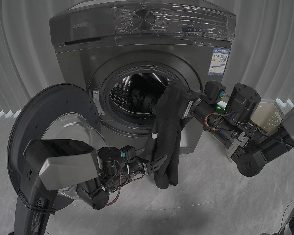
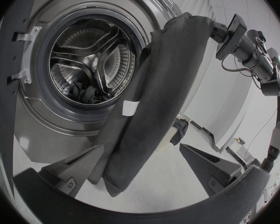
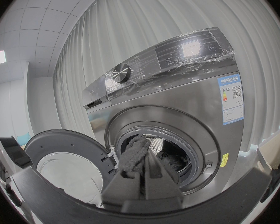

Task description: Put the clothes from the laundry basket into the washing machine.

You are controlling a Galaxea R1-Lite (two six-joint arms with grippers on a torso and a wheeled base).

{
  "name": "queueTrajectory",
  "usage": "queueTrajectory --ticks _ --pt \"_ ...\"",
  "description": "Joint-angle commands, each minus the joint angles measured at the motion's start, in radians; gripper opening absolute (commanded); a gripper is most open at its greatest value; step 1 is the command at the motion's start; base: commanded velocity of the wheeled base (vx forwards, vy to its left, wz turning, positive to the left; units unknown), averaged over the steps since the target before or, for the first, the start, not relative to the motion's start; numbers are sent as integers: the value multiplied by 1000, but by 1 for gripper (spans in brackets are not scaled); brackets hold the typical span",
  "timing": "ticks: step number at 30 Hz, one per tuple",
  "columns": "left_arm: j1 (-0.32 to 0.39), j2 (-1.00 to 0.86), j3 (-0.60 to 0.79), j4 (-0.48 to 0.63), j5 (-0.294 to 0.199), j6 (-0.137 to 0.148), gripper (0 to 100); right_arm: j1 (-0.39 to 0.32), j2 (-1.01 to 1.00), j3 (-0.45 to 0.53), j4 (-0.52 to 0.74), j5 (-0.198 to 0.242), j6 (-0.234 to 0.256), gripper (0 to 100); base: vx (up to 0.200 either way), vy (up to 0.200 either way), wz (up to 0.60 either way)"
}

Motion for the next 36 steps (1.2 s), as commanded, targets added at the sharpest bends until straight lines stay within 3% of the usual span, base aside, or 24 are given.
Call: queueTrajectory --ticks 1,22,28,33,35,36 --pt "17 51 -35 1 16 -3 100 6 -8 0 -1 -1 1 0 0 0 0" --pt "10 68 -46 3 7 -12 100 5 -6 2 -4 -1 2 0 0 0 0" --pt "18 143 -160 6 -6 -14 100 11 -6 3 -6 -1 2 0 0 0 0" --pt "20 184 -227 15 -10 -47 100 11 -9 8 -4 -1 2 0 0 0 0" --pt "20 184 -229 15 -10 -47 100 11 -9 8 -4 -1 2 0 0 0 0" --pt "18 188 -247 27 -10 -63 100 11 -9 14 -4 -1 2 0 0 0 0"
